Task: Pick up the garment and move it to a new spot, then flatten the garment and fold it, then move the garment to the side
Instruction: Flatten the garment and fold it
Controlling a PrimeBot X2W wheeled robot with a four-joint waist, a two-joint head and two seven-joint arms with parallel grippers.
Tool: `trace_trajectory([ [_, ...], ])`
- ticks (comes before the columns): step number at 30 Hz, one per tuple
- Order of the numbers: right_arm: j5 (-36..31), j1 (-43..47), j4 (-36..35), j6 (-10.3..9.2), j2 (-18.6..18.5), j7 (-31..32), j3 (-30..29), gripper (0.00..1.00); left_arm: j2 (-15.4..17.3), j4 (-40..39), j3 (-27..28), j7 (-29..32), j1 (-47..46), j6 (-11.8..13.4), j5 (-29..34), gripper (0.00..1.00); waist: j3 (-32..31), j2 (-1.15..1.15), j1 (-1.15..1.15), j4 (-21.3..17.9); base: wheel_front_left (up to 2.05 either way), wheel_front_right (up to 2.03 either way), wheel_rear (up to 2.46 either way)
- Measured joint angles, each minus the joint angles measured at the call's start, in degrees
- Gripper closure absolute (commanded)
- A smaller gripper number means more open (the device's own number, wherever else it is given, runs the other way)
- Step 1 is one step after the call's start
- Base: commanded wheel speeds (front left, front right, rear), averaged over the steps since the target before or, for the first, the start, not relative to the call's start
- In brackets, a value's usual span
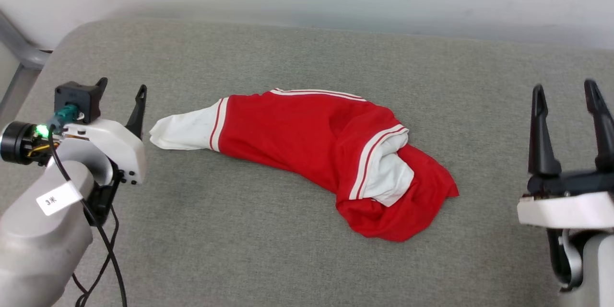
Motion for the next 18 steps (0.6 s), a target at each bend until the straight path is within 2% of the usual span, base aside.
trace_trajectory([
  [4, 0.2, -4.9, 1.3, 0.00, -2.7, 0.0, 1.6, 0.00, 0.6, -10.5, 6.0, -0.1, 4.6, 5.5, 3.6, 0.00, 0.0, 0.00, 0.00, 1.5, 0.00, 0.00, 0.00],
  [9, 3.2, -11.4, 6.7, 0.01, -9.1, 0.0, 6.5, 0.00, 0.3, -22.9, 13.8, -0.2, 14.3, 11.2, 10.2, 0.00, 0.3, 0.00, 0.00, 3.7, 0.00, 0.00, 0.00],
  [14, 7.7, -19.5, 12.9, 0.01, -17.2, 5.6, 16.9, 0.00, -2.2, -31.0, 20.1, -0.3, 21.4, 13.7, 16.4, 0.00, 1.0, 0.00, 0.00, 6.0, 0.00, 0.00, 0.00],
  [18, 14.1, -25.9, 14.9, 0.03, -22.1, 15.5, 26.9, 0.00, -5.0, -34.9, 24.3, -0.3, 25.3, 14.3, 20.8, 0.00, 2.1, 0.00, 0.00, 7.6, 0.00, 0.00, 0.00],
])
